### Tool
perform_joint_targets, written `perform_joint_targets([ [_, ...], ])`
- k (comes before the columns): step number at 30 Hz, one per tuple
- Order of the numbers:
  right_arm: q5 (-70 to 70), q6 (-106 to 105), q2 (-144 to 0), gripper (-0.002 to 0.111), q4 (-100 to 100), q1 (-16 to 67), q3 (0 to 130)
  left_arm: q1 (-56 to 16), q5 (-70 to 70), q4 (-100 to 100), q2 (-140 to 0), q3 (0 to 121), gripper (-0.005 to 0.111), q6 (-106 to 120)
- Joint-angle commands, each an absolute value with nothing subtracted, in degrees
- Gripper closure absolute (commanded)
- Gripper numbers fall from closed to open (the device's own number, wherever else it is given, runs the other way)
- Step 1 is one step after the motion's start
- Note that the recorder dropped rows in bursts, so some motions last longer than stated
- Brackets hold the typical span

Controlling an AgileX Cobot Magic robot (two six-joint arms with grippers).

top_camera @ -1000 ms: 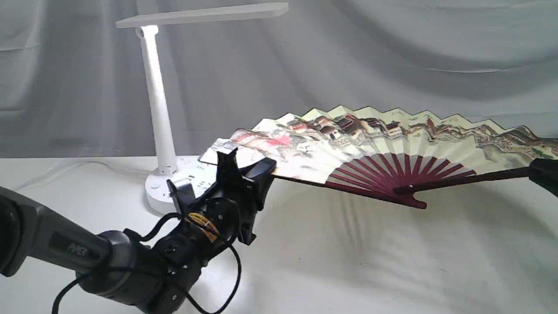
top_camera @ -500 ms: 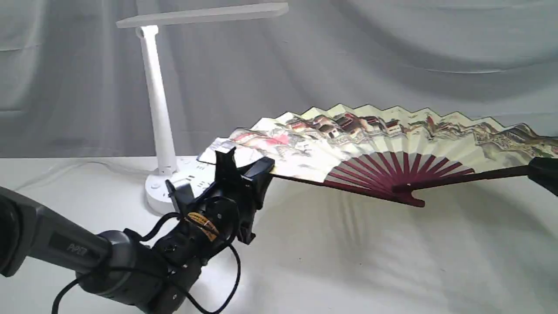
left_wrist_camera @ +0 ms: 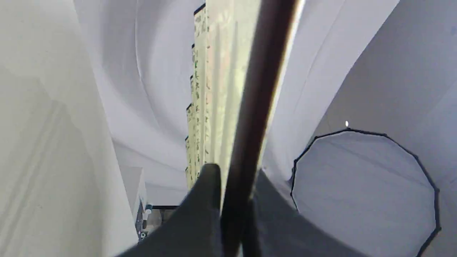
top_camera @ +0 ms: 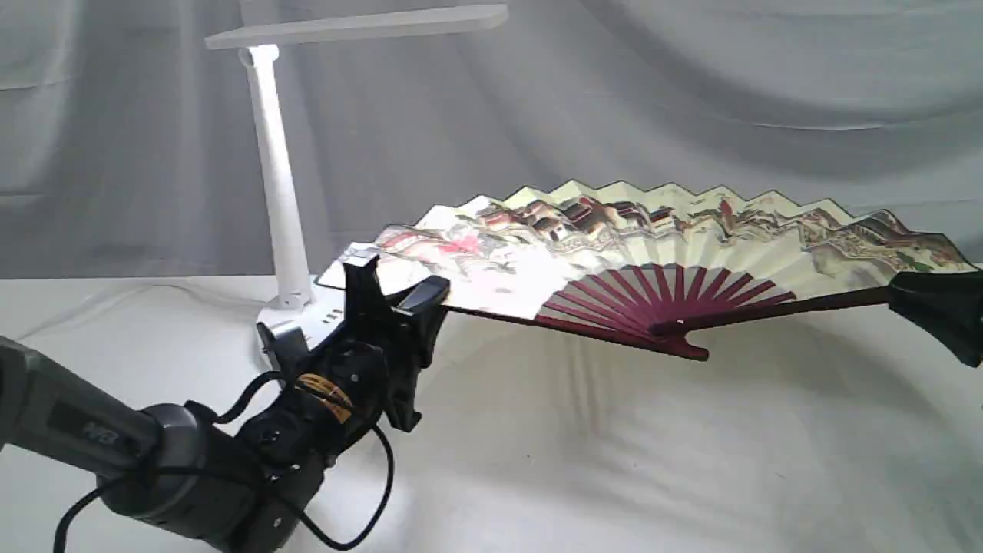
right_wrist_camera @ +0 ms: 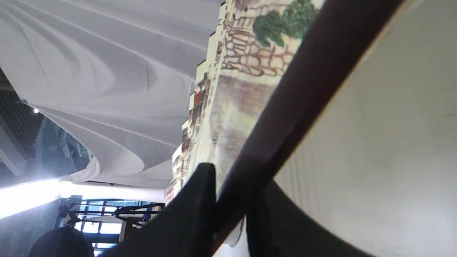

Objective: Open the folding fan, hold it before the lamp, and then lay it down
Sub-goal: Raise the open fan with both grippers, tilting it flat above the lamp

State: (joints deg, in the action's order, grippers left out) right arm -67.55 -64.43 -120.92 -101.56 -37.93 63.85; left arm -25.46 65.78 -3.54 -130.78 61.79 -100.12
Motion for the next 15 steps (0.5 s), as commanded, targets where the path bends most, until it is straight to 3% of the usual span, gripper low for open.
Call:
perform_joint_targets([
  [1,-63.94,-67.61,-121.04,0.108,-99.95,-37.05,63.83,-23.94,69.96,2.59,-127.59,60.05,0.107,-103.52],
  [15,-64.27,-64.47,-120.90,0.108,-99.95,-31.26,64.11,-21.51,69.96,4.80,-118.79,51.22,0.107,-103.40],
])
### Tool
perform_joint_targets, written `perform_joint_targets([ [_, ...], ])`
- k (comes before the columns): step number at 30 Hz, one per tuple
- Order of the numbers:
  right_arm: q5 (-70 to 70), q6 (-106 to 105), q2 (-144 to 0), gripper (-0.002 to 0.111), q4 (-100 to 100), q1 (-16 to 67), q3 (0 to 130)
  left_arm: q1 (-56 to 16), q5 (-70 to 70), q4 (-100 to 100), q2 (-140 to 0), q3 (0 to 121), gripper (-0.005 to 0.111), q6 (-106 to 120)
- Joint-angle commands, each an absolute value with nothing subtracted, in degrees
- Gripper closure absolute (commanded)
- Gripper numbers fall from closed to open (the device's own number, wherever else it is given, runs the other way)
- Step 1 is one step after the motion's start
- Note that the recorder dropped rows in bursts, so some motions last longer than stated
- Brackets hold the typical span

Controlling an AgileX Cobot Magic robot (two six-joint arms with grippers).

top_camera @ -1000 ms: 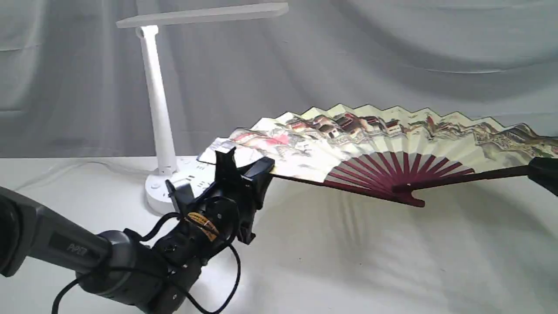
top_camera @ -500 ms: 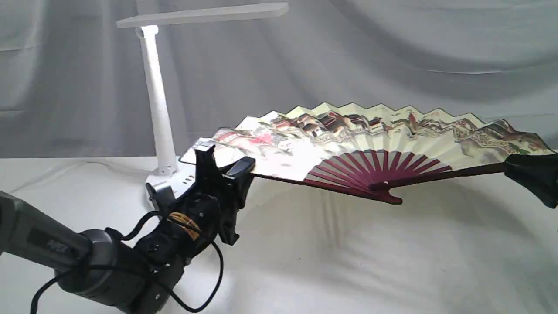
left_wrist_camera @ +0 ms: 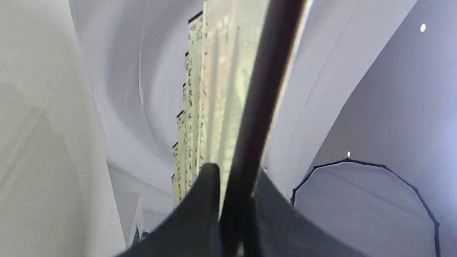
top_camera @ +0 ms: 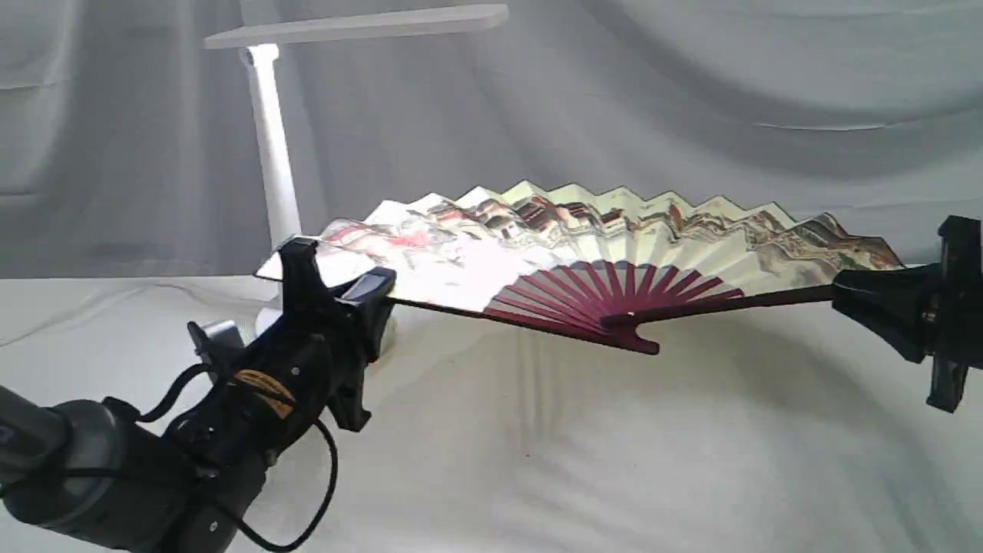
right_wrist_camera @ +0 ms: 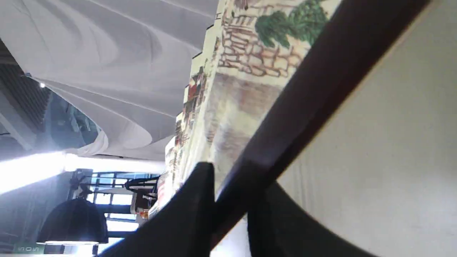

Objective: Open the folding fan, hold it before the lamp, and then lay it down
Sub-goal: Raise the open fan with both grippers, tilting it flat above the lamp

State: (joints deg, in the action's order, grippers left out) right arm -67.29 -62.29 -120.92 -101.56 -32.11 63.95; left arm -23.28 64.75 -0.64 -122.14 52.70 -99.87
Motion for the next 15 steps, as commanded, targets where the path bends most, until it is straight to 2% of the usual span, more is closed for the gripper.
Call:
perform_joint_targets([
  [1,-64.27,-64.46,-120.75,0.108,-99.95,-30.70,64.11,-20.87,69.96,4.03,-118.06,50.37,0.107,-103.40],
  [8,-62.30,-64.21,-118.32,0.108,-99.95,-27.69,64.19,-17.53,69.96,1.73,-113.46,47.28,0.107,-103.27],
  [15,-62.80,-61.13,-117.41,0.108,-99.95,-23.72,67.43,-17.29,69.96,1.58,-110.00,45.70,0.107,-103.40],
])
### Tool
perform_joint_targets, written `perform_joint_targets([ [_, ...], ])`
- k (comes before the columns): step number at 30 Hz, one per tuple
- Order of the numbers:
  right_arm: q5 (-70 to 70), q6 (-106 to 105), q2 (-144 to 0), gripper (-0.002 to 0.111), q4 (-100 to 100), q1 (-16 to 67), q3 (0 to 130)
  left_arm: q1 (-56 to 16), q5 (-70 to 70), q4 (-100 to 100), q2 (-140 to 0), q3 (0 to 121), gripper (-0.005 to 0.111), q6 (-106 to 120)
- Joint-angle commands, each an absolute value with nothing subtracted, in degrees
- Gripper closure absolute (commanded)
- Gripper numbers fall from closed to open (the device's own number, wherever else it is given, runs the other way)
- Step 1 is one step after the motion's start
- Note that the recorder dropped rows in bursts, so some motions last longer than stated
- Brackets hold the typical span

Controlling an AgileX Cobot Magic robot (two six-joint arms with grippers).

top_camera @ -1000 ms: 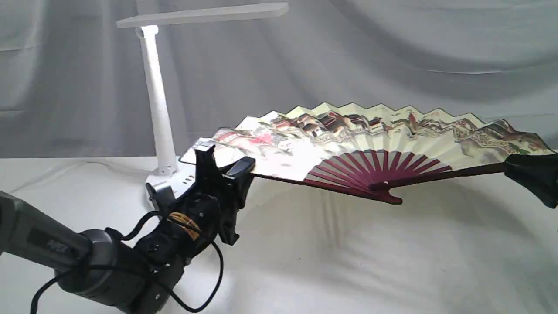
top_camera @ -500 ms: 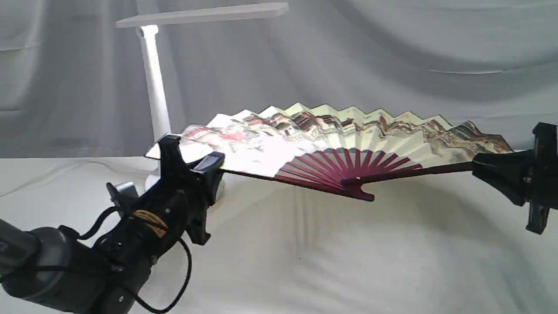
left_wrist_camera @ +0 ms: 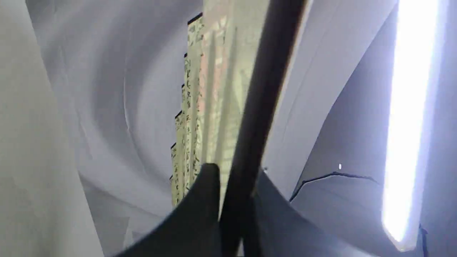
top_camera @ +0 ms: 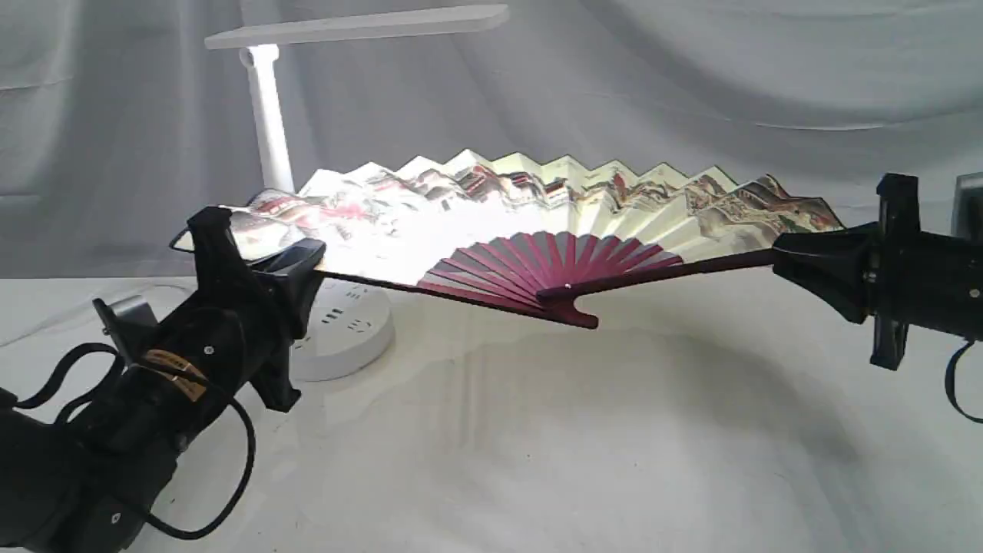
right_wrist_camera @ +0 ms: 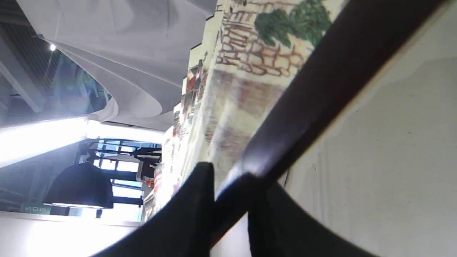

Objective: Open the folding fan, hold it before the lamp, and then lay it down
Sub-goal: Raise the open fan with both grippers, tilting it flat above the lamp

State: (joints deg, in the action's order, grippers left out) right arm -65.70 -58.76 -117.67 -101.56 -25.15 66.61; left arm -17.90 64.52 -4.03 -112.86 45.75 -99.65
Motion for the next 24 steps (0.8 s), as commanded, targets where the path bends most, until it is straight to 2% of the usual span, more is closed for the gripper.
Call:
perform_joint_targets([
  [1,-62.91,-61.02,-117.41,0.108,-99.95,-23.30,67.82,-17.29,69.96,2.64,-109.49,45.39,0.107,-103.40],
  [10,-64.29,-57.95,-117.17,0.108,-99.95,-20.52,71.48,-15.78,69.96,5.79,-105.64,42.01,0.107,-103.65],
  [24,-64.08,-57.27,-110.28,0.108,-99.95,-20.52,71.48,-15.30,69.96,6.40,-101.95,41.49,0.107,-106.21],
])
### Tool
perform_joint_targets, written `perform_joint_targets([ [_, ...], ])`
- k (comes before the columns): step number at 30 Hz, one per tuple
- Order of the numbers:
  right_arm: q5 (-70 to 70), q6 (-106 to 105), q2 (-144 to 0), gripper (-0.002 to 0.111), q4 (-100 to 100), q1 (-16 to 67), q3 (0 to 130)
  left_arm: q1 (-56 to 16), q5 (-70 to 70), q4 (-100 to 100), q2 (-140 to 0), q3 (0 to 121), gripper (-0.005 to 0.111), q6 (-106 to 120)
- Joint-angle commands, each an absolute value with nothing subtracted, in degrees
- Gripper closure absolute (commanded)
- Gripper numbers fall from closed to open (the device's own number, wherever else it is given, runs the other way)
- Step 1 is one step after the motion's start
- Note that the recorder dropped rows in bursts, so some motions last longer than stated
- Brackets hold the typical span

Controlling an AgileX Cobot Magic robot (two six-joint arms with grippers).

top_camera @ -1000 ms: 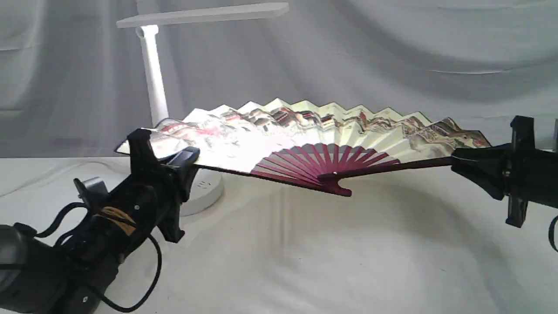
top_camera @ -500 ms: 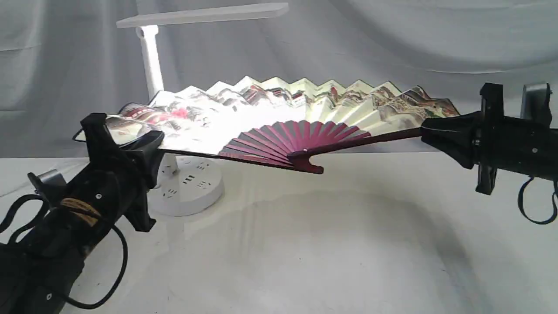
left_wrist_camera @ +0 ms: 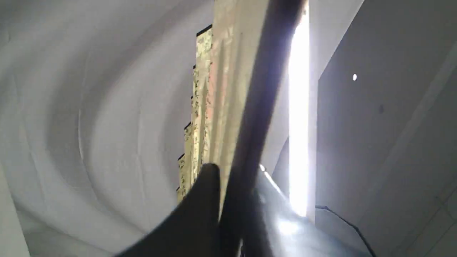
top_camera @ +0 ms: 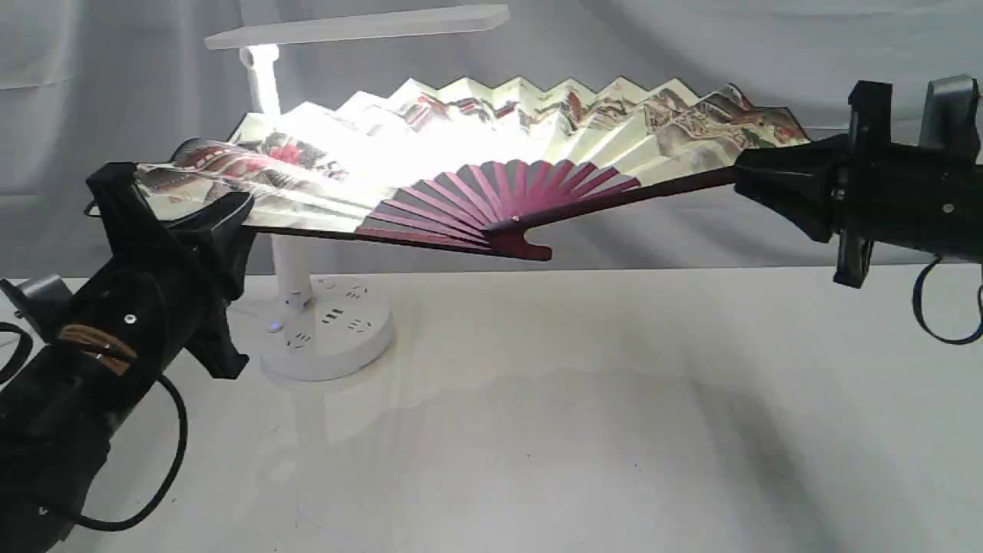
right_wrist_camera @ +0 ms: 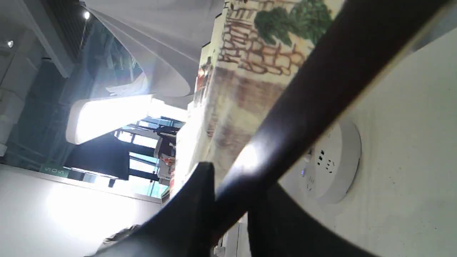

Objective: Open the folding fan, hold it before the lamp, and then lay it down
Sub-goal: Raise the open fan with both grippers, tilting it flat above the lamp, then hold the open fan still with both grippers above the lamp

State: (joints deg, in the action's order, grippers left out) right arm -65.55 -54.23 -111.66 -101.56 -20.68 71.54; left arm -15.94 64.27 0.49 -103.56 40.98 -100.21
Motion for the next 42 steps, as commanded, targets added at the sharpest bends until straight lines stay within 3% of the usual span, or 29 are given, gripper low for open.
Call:
perform_joint_targets([
  [1,-64.08,-56.85,-109.91,0.108,-99.95,-20.52,71.48,-15.30,69.96,6.40,-101.95,41.49,0.107,-106.41],
  [42,-65.43,-54.79,-103.60,0.108,-99.95,-20.52,71.48,-15.30,69.96,5.13,-97.42,41.49,0.107,-110.41],
])
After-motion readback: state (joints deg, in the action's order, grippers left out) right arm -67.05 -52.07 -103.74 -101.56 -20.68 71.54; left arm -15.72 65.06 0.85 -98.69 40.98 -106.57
